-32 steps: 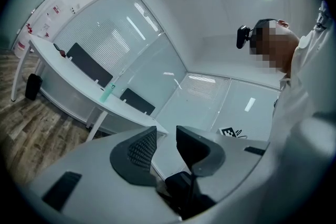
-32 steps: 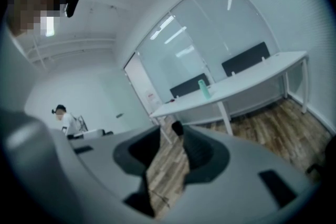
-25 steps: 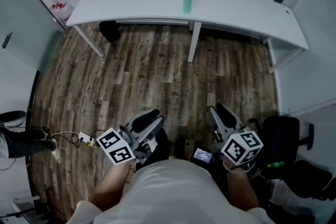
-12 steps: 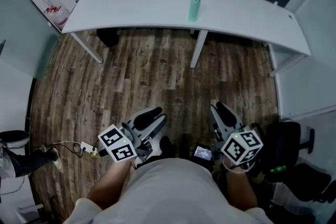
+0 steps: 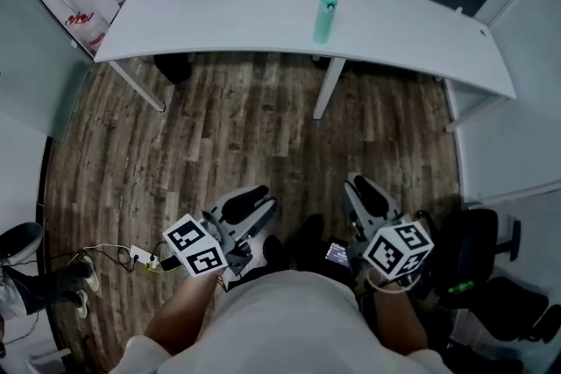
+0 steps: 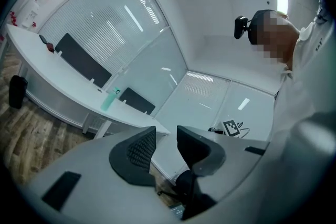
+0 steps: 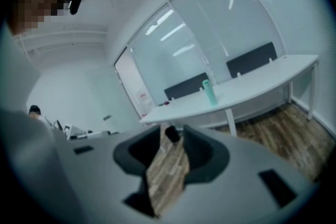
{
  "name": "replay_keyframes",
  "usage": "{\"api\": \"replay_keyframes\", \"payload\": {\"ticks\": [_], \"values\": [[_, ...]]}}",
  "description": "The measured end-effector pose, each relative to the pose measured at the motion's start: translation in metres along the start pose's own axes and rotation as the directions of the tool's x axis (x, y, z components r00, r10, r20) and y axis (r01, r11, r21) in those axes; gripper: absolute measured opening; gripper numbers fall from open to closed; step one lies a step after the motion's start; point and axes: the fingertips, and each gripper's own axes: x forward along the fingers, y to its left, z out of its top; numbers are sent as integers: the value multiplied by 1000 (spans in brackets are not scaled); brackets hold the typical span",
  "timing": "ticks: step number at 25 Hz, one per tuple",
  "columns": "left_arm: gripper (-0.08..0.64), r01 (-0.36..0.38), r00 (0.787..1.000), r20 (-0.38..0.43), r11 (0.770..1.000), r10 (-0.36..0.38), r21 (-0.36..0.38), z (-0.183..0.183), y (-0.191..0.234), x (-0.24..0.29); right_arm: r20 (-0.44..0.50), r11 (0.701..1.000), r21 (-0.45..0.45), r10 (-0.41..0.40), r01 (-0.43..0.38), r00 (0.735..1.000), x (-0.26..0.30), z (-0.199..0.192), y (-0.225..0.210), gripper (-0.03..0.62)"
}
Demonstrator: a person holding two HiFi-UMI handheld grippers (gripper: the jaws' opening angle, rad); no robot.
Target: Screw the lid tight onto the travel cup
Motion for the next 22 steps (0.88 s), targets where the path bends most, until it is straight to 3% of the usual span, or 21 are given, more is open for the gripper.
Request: {"api": "replay_keyframes", "payload": {"ticks": [12,22], "values": [[132,-37,998,58,999,36,12,32,32,80,-34,993,-65,95,-97,995,61,61,-56,132],[132,-35,998,54,999,34,7,45,46,165,-40,992,-42,118,-119,992,81,109,-116,132]]}}
